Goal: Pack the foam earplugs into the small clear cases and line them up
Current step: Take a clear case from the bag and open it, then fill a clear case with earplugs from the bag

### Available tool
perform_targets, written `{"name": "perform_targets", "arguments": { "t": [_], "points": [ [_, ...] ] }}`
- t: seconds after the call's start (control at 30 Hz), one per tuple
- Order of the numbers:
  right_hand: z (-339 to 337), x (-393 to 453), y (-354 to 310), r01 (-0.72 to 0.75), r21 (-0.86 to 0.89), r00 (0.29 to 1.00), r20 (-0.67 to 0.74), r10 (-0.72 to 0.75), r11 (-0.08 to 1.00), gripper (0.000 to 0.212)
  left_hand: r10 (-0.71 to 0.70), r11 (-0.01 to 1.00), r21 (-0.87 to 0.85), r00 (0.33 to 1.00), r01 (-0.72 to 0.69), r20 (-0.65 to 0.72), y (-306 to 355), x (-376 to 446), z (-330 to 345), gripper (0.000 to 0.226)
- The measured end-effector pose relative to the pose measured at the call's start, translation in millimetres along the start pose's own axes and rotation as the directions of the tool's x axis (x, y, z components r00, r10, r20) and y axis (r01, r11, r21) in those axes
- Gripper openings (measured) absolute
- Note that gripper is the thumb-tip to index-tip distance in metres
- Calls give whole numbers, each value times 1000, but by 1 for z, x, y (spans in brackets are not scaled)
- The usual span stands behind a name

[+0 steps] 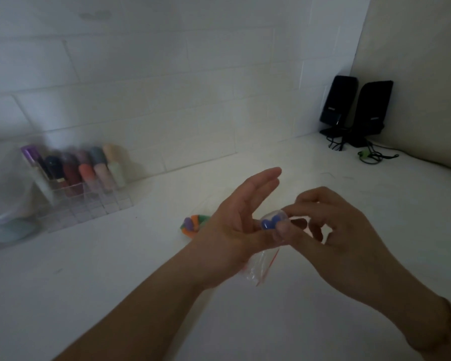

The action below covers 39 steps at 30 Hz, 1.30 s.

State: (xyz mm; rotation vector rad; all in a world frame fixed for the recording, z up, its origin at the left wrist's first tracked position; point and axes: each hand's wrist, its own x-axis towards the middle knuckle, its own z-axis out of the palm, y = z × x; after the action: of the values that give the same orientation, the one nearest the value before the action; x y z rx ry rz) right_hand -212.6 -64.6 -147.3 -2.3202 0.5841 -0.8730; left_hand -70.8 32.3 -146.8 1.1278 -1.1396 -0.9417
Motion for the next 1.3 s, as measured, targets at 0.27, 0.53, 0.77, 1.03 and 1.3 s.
{"name": "perform_targets", "arguments": {
  "t": [0.27, 0.53, 0.77, 1.03, 1.3],
  "points": [
    [-15, 11, 8, -181, 469, 970, -58, 234, 864, 28, 243, 877, 454, 961, -159, -133, -6, 1, 2, 69],
    [-11, 36, 47, -332, 21, 937, -106, 332, 943, 16, 82, 260, 959, 993, -109, 90, -27, 7, -13, 71],
    [30, 64, 43, -235, -534, 961, -4, 276, 812, 20, 329, 360, 922, 944, -145, 20, -20, 11, -40, 42],
    [33, 71, 49, -148, -680, 985, -38, 167, 718, 31, 352, 476, 866, 936, -151, -29, -21, 12, -35, 20],
    [-11, 48, 96, -67, -825, 859, 239, 454, 562, 57, 362, 458, 856, 930, -241, 68, -24, 14, -33, 30]
  ]
}}
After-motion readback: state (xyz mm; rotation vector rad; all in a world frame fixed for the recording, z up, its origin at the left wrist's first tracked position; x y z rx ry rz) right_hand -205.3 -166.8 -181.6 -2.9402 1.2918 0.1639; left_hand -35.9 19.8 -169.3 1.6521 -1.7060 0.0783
